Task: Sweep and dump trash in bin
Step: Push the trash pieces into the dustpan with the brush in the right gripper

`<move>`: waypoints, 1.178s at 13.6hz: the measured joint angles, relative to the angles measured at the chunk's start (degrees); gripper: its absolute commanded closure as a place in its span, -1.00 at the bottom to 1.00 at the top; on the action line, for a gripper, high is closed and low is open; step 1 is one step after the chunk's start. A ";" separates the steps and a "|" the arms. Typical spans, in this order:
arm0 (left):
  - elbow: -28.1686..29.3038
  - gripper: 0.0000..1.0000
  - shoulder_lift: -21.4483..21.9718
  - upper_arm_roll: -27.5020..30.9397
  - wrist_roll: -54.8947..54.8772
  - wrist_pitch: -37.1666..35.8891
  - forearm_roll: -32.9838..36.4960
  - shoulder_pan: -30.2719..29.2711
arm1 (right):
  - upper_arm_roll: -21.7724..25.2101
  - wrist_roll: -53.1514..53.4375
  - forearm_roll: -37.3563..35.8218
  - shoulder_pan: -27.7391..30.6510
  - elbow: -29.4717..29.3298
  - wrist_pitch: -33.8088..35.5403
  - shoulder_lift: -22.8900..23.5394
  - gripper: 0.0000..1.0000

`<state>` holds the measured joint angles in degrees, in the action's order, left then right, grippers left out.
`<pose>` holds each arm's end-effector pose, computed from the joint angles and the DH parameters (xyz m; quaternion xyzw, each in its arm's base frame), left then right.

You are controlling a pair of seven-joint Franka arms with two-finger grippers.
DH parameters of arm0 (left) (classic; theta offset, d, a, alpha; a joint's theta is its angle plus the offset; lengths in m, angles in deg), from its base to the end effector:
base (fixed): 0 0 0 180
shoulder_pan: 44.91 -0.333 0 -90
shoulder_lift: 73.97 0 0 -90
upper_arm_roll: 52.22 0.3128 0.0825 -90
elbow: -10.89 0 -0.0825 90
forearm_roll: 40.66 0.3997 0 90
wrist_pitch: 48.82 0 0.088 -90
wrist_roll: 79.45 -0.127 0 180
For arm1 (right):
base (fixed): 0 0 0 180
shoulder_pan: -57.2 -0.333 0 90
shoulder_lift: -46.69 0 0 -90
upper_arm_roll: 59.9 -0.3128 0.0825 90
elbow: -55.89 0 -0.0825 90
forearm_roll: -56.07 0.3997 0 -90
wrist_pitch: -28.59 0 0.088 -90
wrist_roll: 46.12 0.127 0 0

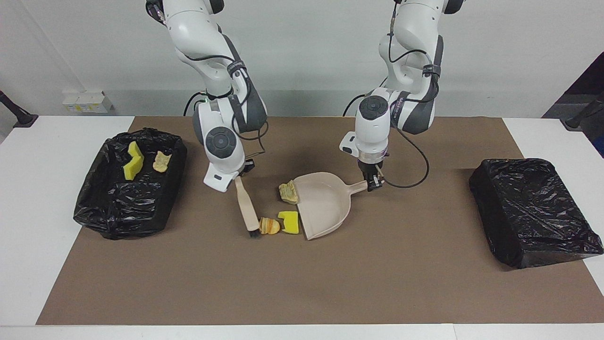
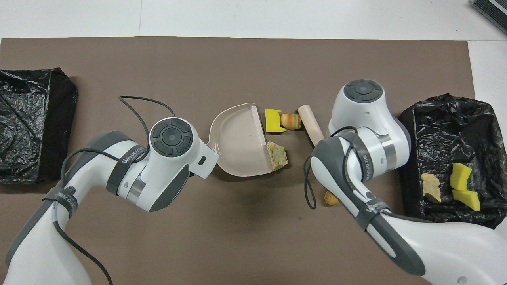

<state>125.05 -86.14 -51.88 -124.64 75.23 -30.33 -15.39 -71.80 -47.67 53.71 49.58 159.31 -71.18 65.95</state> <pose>0.5295 -0.2843 0.3214 -0.7619 0.6432 0.0300 0.0707 0.5629 0.1894 0.3073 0.9626 0.1876 -0.1948 0.0154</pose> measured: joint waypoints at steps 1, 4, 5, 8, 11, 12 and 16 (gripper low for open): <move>0.04 1.00 0.01 0.00 0.28 -0.03 0.00 0.00 | -0.04 0.74 1.39 -1.26 -0.12 -0.23 0.00 1.00; 0.12 1.00 0.03 0.03 0.62 -0.04 0.00 0.00 | -0.07 3.90 5.50 -3.80 -0.19 -2.92 0.25 1.00; 0.13 1.00 0.03 0.03 0.63 -0.04 0.00 0.00 | -0.11 5.68 7.02 -5.17 -0.19 -4.20 0.59 1.00; 0.14 1.00 0.08 0.05 0.67 0.00 0.00 0.00 | -0.14 9.80 8.62 -8.50 -0.23 -5.29 1.16 1.00; 0.23 1.00 0.10 0.09 0.63 0.08 0.00 -0.06 | 0.17 9.96 13.48 -8.24 -0.76 -5.29 1.18 1.00; 0.35 1.00 0.10 0.12 0.59 0.27 0.00 -0.08 | 0.22 9.96 15.71 -8.00 -1.14 -5.24 1.20 1.00; 1.58 1.00 0.15 0.43 0.42 2.11 0.00 -0.17 | 0.18 9.95 21.30 -7.77 -3.11 -4.48 1.59 1.00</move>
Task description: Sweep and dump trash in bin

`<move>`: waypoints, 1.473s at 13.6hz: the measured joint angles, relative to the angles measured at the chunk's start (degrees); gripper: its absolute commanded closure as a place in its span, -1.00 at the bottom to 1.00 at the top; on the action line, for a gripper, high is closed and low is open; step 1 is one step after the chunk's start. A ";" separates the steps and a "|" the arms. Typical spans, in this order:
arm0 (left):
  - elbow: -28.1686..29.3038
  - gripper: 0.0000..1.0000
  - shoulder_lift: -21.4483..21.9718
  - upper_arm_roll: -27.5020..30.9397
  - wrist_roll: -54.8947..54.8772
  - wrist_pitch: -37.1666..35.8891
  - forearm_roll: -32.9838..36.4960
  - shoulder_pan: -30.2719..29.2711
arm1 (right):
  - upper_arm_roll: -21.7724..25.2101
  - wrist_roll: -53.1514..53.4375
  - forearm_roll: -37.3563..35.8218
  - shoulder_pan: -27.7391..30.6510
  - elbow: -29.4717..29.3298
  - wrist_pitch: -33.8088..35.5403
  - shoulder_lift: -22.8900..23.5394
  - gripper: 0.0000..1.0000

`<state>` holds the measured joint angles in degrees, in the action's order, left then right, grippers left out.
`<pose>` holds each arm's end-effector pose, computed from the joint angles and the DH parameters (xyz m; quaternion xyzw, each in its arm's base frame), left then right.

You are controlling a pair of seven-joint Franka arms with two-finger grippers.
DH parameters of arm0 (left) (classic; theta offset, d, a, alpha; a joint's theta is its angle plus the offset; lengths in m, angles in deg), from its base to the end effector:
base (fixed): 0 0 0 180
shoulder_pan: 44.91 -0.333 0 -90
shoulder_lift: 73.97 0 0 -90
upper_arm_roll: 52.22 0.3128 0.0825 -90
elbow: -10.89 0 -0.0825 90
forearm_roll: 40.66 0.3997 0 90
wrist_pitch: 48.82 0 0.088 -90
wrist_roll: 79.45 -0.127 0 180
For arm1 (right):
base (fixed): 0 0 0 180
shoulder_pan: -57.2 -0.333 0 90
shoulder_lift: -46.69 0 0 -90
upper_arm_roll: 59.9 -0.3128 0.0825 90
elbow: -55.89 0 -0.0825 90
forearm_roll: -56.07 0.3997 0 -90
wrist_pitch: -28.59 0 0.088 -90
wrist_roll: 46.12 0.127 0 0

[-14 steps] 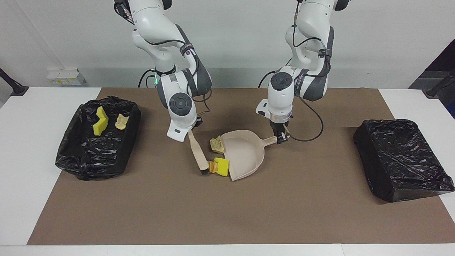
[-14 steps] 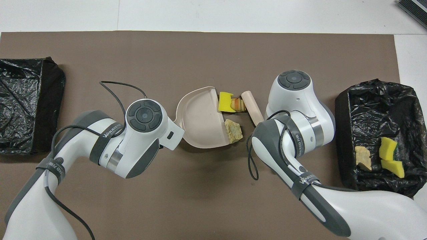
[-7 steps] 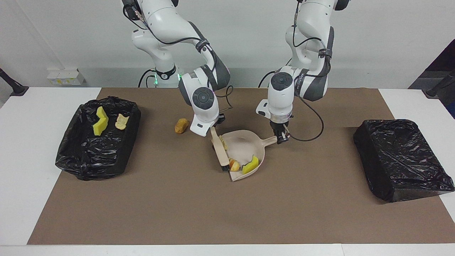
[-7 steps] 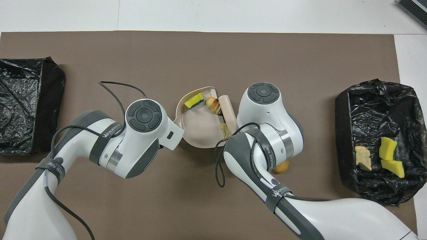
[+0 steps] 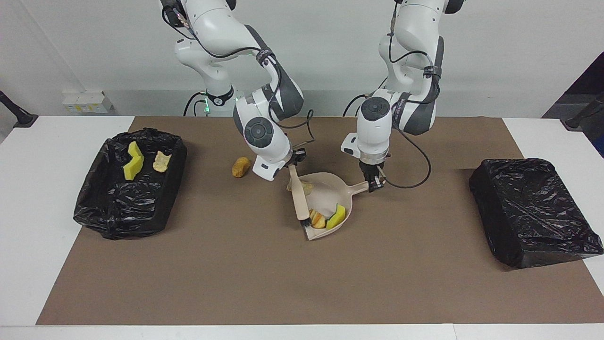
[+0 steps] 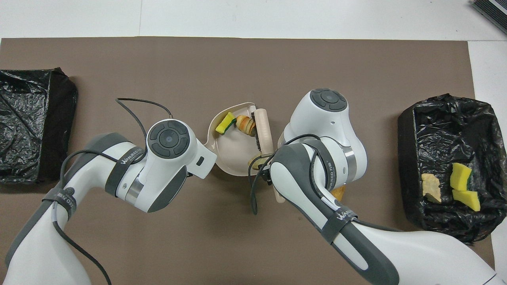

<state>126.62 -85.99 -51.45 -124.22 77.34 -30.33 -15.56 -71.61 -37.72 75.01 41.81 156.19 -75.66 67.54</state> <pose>0.5288 -0.2779 0.3136 -0.7662 0.6382 0.0241 0.0707 0.5437 0.3069 0.3241 -0.9672 -0.0942 0.1931 0.1357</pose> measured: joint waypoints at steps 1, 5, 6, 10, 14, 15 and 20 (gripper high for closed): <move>0.21 1.00 0.03 0.02 -0.01 0.25 0.00 -0.03 | 0.00 -0.01 0.55 0.02 -0.45 0.73 0.07 1.00; 0.31 1.00 0.06 -0.01 -0.03 0.54 0.00 -0.03 | 0.08 -0.42 1.33 1.12 -4.97 8.20 -0.01 1.00; 0.32 1.00 0.06 -0.02 -0.04 0.58 0.00 -0.03 | 0.11 -0.75 0.52 1.56 -5.72 9.76 -0.20 1.00; 0.36 1.00 0.07 0.00 -0.26 0.69 0.00 -0.04 | 0.21 -1.08 -5.14 2.95 -7.32 13.58 -1.01 1.00; 0.24 1.00 0.21 0.16 -3.96 1.29 0.00 -0.66 | 0.80 2.18 -11.99 8.52 -6.31 20.72 -2.46 1.00; 0.18 1.00 0.51 0.27 -5.70 1.14 0.00 -1.04 | 0.90 4.04 -12.11 10.36 -4.72 22.16 -3.11 1.00; 0.71 1.00 4.04 0.00 -11.00 -5.50 0.00 -1.78 | 1.06 8.25 -15.92 15.81 13.11 19.72 -11.68 1.00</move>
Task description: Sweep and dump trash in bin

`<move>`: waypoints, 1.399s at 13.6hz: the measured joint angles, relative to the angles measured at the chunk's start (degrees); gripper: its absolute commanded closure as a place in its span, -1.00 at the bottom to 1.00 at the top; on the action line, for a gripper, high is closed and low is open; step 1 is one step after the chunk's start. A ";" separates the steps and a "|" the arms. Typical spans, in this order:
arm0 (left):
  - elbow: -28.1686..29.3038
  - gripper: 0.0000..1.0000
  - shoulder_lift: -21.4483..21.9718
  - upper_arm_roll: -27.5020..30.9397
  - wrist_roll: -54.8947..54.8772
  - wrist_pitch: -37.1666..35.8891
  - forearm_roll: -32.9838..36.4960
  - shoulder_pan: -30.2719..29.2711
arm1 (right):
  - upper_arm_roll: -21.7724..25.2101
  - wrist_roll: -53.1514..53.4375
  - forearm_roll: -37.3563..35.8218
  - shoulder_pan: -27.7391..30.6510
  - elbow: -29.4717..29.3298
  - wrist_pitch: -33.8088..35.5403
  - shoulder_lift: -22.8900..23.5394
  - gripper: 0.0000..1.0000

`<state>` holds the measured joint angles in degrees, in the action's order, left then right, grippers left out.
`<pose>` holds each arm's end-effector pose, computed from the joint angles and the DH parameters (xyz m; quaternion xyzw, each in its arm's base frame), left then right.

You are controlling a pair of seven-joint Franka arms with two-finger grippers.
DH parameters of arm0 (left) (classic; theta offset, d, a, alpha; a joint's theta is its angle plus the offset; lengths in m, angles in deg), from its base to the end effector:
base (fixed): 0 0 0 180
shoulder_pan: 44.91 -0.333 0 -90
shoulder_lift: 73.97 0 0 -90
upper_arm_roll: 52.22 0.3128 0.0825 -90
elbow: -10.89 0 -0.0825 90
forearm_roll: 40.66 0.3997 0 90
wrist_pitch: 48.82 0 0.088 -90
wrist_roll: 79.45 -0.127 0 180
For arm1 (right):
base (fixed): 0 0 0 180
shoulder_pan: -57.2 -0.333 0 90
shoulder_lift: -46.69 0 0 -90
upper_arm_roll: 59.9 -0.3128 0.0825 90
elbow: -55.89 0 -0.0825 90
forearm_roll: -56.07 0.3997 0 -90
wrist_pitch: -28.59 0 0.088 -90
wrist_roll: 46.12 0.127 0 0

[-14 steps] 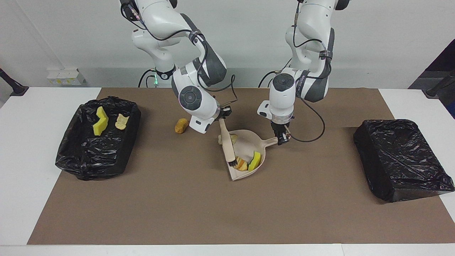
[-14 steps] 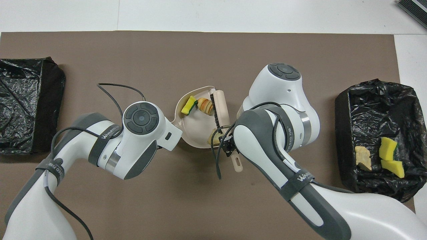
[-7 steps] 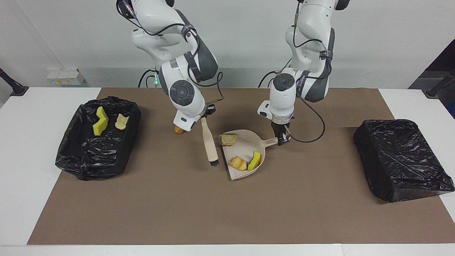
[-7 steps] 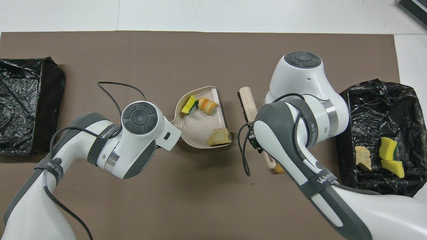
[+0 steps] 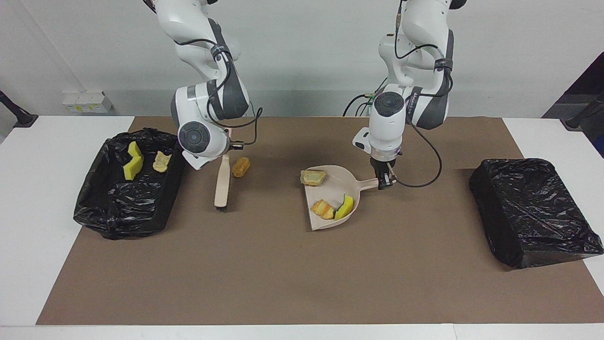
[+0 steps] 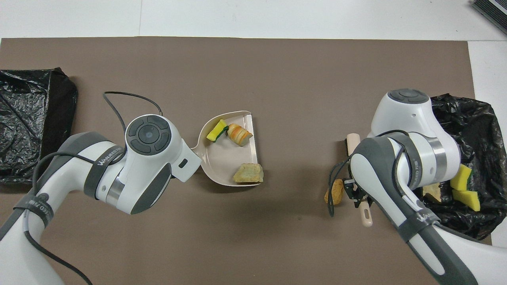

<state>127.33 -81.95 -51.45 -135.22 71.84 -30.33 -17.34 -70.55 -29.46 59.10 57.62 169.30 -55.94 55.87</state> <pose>0.5242 -0.2520 0.3418 -0.7160 0.6931 0.0509 0.0662 0.4946 0.0954 0.3303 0.9433 -0.0555 -0.3251 0.0366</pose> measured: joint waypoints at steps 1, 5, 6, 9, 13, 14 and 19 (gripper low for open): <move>0.63 1.00 0.64 -0.16 -0.01 -0.68 0.00 0.48 | 0.02 0.03 -0.02 0.80 2.41 -0.03 -1.64 1.00; 4.30 1.00 2.63 -0.51 -0.01 -1.04 0.03 1.79 | -0.13 0.15 0.68 1.92 12.59 -3.07 -8.95 1.00; 5.25 1.00 3.16 -0.50 -0.01 -1.02 0.09 2.00 | -0.34 0.20 1.65 1.63 15.58 -5.39 -10.82 1.00; 6.72 1.00 4.19 -0.54 -0.01 -1.01 0.69 2.26 | -0.70 2.53 5.22 -1.59 20.89 -9.67 -14.36 1.00; 7.98 1.00 4.94 -0.55 1.16 -0.92 1.81 2.26 | -0.95 5.72 10.91 -9.42 23.57 -18.21 -15.43 1.00; 8.15 1.00 5.01 -0.61 1.69 -0.90 1.82 2.26 | -1.02 6.85 12.58 -11.17 23.86 -20.70 -15.04 1.00; 9.05 1.00 5.19 -0.81 6.10 -0.10 1.90 4.11 | -1.11 13.02 22.86 -18.62 22.90 -27.59 -12.54 1.00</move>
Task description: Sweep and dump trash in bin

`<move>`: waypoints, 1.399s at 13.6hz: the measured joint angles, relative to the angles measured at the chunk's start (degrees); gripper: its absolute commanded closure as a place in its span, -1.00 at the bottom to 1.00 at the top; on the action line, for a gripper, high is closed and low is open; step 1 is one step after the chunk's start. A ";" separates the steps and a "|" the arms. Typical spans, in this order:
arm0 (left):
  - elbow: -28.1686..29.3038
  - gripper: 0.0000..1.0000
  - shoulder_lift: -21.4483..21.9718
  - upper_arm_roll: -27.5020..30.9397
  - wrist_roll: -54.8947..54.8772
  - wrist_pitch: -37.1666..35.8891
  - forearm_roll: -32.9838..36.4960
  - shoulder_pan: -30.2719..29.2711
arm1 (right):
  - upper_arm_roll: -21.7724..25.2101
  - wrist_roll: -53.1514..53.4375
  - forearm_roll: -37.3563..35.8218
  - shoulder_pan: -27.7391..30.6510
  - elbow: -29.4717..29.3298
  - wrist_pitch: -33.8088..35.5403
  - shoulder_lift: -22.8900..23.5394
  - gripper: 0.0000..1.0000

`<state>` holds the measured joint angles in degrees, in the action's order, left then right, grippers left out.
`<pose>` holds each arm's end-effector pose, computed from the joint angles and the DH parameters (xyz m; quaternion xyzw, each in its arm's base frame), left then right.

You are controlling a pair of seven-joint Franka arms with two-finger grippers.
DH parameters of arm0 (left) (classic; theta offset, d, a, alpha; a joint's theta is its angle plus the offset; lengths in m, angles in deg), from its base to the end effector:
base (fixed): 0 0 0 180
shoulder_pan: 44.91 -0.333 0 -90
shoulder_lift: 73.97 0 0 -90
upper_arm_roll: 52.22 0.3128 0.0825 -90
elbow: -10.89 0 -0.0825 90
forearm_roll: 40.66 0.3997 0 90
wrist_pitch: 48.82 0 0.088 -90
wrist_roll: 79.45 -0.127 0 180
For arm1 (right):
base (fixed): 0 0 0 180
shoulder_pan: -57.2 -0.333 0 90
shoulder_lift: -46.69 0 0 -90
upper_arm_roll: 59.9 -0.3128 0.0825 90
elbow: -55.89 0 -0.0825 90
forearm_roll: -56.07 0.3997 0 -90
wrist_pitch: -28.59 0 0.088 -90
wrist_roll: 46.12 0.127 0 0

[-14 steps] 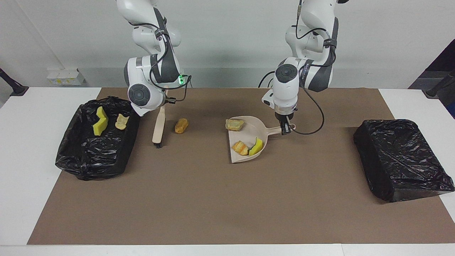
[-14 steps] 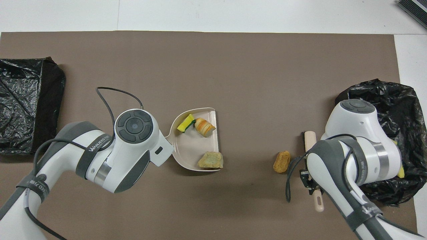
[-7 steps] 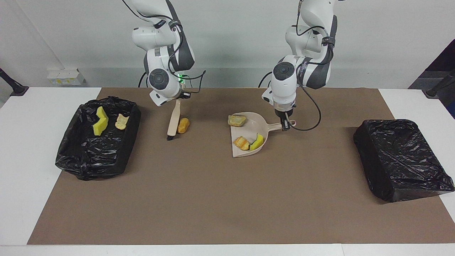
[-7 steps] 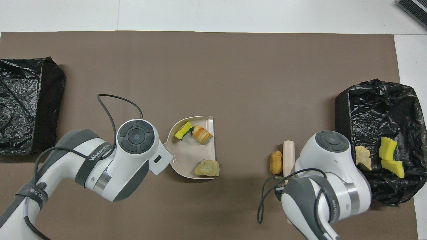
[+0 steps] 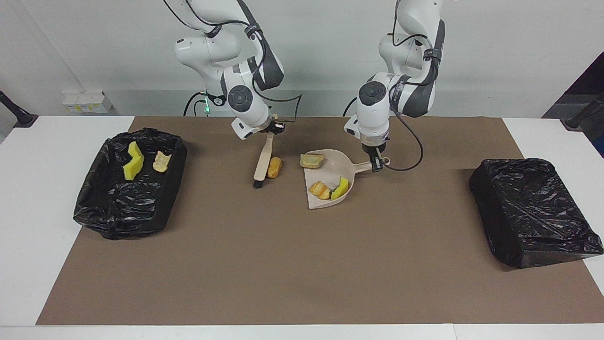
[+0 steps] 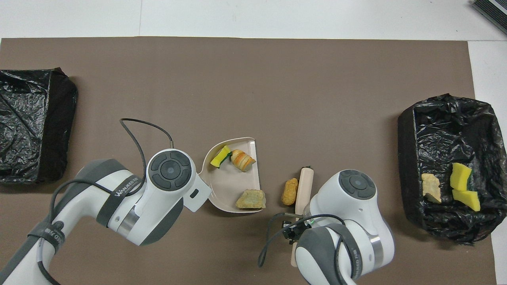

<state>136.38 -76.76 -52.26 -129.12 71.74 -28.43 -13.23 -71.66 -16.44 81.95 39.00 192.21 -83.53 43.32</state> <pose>0.4610 -0.2689 0.3220 -0.7129 0.6925 0.0798 0.0763 0.3766 0.2589 0.2934 -0.9598 0.1194 0.2437 0.0712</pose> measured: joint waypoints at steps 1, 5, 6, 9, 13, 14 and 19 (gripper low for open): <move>0.08 1.00 0.01 0.00 0.34 0.21 0.02 0.26 | -0.04 1.32 1.30 -1.26 -0.38 -1.07 0.50 1.00; 0.90 1.00 0.04 0.17 0.36 2.55 0.06 0.29 | 0.00 1.91 5.31 -2.46 -5.65 -1.76 4.16 1.00; 1.17 1.00 0.05 0.26 0.11 3.42 0.08 0.29 | 0.00 2.09 6.80 -3.27 -7.33 -2.14 5.53 1.00; 1.41 1.00 0.07 0.38 -0.71 4.27 0.12 0.27 | -0.06 2.88 12.62 -5.40 -12.00 -3.92 8.96 1.00; 1.54 1.00 -0.06 0.70 -4.05 5.56 0.12 -1.47 | -0.09 5.42 13.18 -6.74 -16.82 -3.52 10.88 1.00; 1.45 1.00 -0.21 0.77 -5.16 6.01 -0.11 -2.78 | -0.07 5.49 13.20 -6.75 -17.77 -2.87 11.05 1.00; 1.39 1.00 -1.50 0.94 -9.03 10.96 -7.14 -6.33 | 0.17 5.57 5.57 -6.74 -19.47 4.02 11.14 1.00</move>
<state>137.78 -78.26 -51.33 -138.15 82.71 -35.57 -19.56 -71.49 -10.88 87.52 32.26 172.74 -79.51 54.47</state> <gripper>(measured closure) 0.674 0.731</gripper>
